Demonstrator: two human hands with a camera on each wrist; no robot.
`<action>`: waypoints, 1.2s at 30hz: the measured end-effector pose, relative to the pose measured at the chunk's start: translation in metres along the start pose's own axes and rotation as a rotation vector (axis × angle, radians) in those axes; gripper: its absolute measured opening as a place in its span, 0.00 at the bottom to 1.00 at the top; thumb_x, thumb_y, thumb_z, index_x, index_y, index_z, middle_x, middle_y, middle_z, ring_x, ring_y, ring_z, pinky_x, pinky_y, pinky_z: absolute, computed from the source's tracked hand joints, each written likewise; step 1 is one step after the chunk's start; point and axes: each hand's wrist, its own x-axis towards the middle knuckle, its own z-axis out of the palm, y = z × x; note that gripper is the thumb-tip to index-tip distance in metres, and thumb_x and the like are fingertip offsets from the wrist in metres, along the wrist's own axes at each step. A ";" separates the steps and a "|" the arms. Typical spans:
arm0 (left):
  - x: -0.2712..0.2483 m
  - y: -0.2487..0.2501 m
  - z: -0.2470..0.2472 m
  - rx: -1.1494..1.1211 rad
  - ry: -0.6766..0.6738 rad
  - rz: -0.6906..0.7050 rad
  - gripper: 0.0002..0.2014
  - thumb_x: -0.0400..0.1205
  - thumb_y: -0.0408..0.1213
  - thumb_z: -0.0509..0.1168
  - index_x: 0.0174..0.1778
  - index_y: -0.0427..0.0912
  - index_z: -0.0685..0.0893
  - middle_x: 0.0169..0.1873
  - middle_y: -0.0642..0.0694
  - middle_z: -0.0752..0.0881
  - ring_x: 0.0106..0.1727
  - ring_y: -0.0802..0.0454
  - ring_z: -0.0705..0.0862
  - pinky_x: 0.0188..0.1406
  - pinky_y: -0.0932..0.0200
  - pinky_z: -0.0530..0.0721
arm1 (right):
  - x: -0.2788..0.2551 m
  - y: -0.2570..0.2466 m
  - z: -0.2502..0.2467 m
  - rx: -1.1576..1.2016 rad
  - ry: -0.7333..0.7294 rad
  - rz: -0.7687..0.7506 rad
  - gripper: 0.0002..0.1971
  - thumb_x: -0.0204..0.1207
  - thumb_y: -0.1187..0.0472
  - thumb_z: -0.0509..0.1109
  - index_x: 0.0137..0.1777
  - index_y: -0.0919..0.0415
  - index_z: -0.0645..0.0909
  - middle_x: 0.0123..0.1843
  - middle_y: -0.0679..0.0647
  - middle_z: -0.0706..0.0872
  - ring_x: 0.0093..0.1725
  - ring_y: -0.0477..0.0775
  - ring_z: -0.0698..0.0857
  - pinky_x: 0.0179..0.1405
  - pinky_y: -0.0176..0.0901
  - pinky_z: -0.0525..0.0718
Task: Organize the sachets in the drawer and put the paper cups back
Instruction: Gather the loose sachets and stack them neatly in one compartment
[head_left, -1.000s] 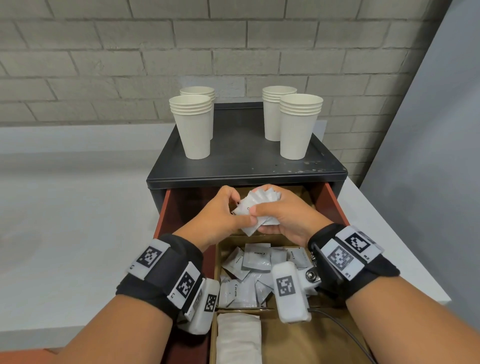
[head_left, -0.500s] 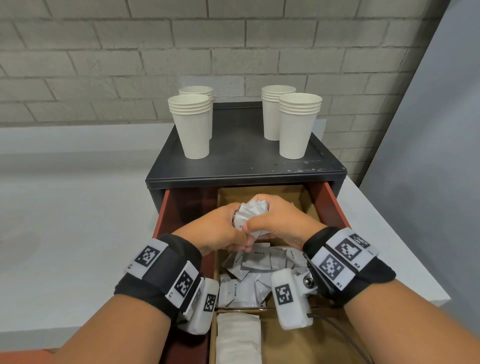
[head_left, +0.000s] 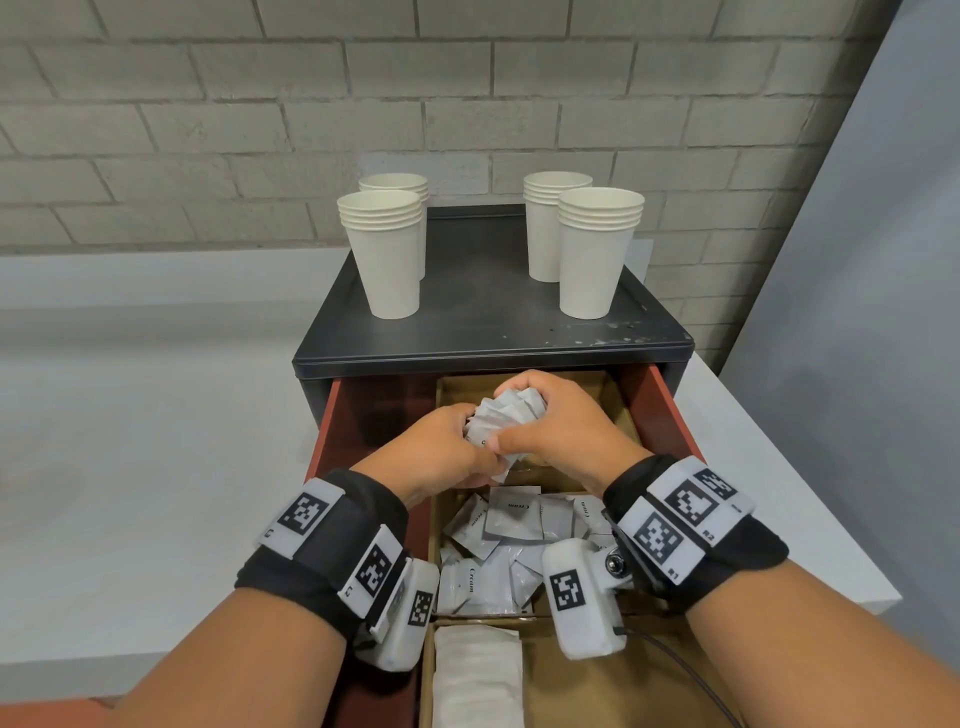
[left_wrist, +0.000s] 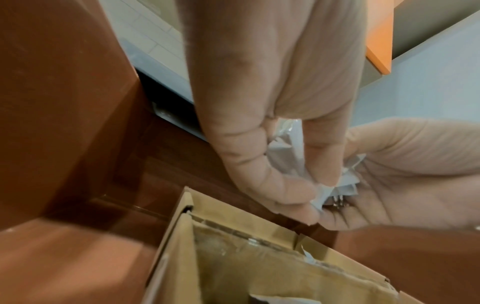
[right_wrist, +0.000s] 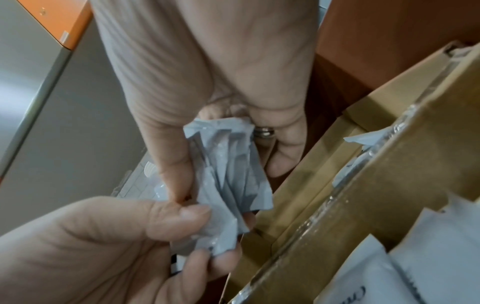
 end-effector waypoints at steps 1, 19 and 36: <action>0.001 0.000 0.000 0.004 0.010 -0.005 0.18 0.75 0.27 0.71 0.58 0.45 0.80 0.50 0.42 0.86 0.51 0.47 0.86 0.51 0.56 0.88 | 0.000 0.001 0.000 -0.001 0.002 -0.004 0.22 0.64 0.65 0.80 0.55 0.53 0.77 0.51 0.48 0.80 0.51 0.47 0.80 0.47 0.38 0.83; -0.001 0.002 0.005 0.027 0.031 0.052 0.32 0.61 0.33 0.75 0.64 0.43 0.76 0.53 0.39 0.85 0.57 0.41 0.85 0.57 0.44 0.86 | 0.001 0.001 0.009 -0.142 -0.089 -0.083 0.20 0.72 0.66 0.70 0.65 0.55 0.76 0.59 0.55 0.79 0.56 0.52 0.79 0.49 0.38 0.82; 0.002 0.002 0.004 -0.075 0.139 -0.007 0.19 0.77 0.23 0.66 0.61 0.43 0.74 0.49 0.38 0.84 0.44 0.48 0.86 0.43 0.58 0.87 | 0.002 0.006 0.008 -0.253 0.093 -0.160 0.28 0.76 0.65 0.70 0.75 0.55 0.67 0.64 0.53 0.80 0.63 0.52 0.80 0.55 0.35 0.75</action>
